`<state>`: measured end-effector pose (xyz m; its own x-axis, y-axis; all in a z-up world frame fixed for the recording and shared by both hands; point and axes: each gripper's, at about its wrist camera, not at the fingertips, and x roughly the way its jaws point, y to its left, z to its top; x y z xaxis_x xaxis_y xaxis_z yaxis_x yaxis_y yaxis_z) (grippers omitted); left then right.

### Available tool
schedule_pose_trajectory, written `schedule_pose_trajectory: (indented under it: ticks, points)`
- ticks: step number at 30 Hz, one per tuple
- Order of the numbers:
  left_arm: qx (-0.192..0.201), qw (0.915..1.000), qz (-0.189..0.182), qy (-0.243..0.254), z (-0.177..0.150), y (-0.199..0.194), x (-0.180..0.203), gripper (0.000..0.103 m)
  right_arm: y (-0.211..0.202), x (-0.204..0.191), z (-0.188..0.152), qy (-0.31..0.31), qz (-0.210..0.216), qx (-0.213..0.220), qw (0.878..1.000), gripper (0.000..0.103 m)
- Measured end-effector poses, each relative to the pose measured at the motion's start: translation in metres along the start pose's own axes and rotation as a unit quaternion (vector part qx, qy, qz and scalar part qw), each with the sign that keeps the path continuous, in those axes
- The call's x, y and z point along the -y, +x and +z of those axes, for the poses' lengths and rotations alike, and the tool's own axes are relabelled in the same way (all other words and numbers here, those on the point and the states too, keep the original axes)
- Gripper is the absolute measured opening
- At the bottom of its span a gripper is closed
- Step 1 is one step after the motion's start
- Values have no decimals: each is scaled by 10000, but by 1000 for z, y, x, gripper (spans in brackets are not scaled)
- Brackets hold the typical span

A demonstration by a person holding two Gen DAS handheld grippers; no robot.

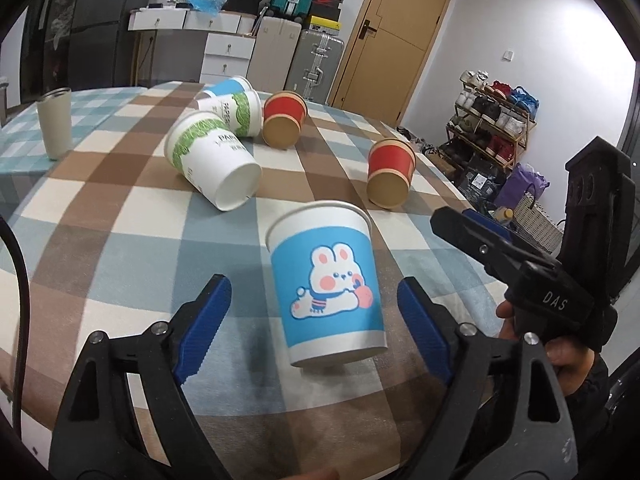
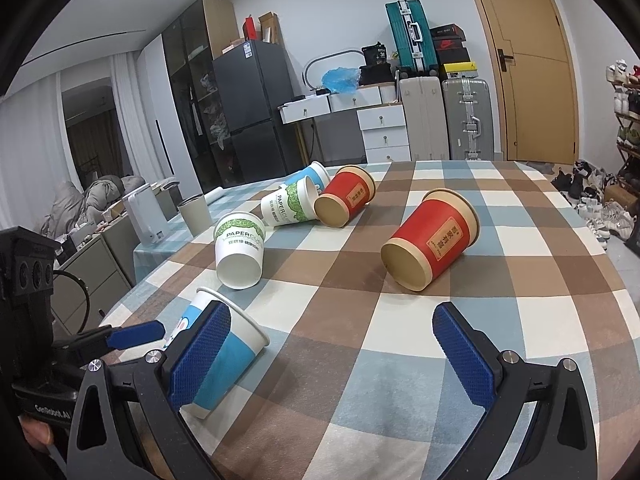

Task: Flip cup upright
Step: 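Close the right gripper on the blue cup while the left gripper releases it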

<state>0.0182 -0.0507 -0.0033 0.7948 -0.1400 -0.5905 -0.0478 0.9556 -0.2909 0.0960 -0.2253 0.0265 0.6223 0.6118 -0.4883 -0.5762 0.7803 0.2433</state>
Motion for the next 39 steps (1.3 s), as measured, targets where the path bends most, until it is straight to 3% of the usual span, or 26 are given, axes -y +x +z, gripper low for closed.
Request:
schedule_pose_trajectory:
  ticks: [4,17,39]
  points:
    - [223,9996,120,141,5,-11,-9,102,4,-2,2,150,130,-180,9996,103]
    - [704,9963,394,308,18,-28,-44,102,20,-26,3,344,533,-731,9953,103]
    - [850,9935,644,391,15,-10,-62,102,54,-37,7,592,756,-1507,9839,103]
